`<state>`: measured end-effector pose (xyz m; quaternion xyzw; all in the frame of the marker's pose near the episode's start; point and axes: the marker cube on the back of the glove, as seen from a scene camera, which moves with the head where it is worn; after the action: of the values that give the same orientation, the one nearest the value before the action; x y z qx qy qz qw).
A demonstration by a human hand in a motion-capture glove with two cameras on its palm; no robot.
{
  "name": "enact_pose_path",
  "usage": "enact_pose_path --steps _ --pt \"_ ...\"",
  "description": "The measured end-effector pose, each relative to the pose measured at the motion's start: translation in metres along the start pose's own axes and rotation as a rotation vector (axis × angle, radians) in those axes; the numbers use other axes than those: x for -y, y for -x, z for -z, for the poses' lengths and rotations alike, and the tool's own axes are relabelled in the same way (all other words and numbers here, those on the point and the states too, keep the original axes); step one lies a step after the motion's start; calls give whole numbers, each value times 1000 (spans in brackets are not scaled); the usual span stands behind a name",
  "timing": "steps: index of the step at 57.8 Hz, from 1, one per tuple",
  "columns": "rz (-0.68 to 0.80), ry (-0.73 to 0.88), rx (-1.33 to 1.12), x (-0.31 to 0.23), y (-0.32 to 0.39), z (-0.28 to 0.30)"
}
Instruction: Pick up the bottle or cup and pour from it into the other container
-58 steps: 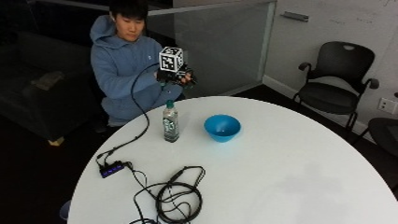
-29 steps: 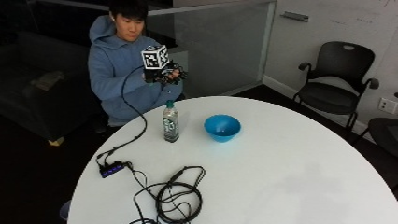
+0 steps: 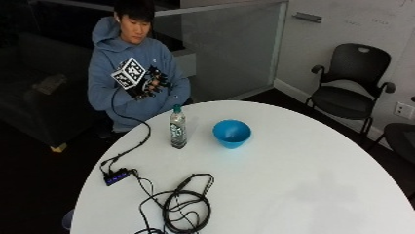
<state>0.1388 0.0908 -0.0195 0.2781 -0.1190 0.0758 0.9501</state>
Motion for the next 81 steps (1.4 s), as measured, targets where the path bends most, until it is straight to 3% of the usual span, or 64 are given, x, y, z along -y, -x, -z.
enact_pose_path --steps 37,41,46,53,67,81 --pt "-232 -173 374 -3 -100 -49" --pt "-297 -272 397 11 -105 -59" --pt "-301 -289 431 20 -107 -72" --pt "-251 -125 529 16 -104 -91" --pt "-239 -112 762 35 -90 -126" --pt "-246 -212 843 48 -85 -147"
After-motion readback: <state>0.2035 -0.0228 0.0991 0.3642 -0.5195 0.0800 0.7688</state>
